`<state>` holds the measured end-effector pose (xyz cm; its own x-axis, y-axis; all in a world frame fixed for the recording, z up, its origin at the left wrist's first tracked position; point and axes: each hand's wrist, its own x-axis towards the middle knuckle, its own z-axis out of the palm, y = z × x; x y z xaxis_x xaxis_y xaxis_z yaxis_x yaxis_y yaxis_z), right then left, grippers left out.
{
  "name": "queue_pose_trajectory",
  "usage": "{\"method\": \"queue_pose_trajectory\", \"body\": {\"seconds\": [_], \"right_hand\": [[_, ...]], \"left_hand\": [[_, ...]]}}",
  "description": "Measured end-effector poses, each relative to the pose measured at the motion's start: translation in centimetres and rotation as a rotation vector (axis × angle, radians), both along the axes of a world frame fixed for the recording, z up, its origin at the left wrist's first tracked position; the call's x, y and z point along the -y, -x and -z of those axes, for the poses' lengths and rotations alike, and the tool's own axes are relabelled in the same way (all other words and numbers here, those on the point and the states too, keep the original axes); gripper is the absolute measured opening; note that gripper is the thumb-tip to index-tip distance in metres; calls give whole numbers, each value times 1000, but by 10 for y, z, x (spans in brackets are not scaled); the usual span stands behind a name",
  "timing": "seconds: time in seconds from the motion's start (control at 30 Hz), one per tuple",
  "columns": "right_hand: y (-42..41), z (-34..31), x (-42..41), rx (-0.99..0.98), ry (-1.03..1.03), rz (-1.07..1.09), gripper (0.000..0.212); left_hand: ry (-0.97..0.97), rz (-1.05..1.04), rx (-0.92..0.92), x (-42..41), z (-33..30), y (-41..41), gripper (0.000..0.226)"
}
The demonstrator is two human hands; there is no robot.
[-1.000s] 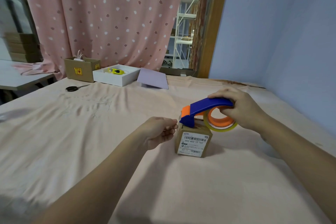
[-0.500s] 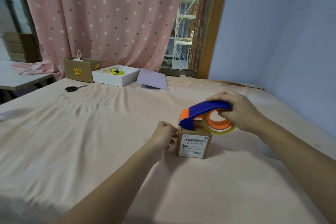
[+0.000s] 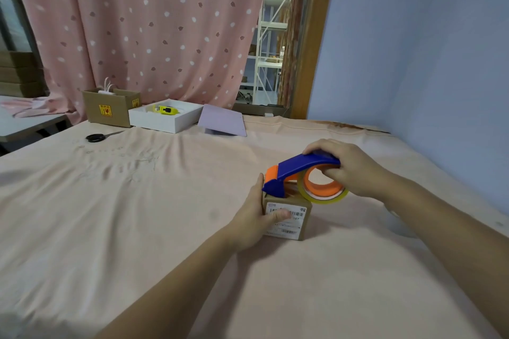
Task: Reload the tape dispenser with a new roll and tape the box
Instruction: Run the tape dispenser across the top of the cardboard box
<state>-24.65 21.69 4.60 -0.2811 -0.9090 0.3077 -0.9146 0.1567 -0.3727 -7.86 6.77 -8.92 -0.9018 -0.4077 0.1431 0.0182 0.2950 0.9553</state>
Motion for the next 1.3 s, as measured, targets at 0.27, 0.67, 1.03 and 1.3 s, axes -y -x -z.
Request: {"method": "queue_pose_trajectory", "body": {"seconds": [0.27, 0.67, 1.03, 1.3], "right_hand": [[4, 2, -8, 28, -36, 0, 48], [14, -2, -5, -77, -36, -53, 54], [20, 1, -10, -74, -56, -36, 53], [21, -4, -7, -61, -74, -28, 53]], "left_hand": [[135, -64, -111, -2, 3, -3, 57], [211, -101, -115, -2, 3, -3, 62], [264, -104, -118, 0, 4, -1, 46], [279, -114, -107, 0, 4, -2, 46]]}}
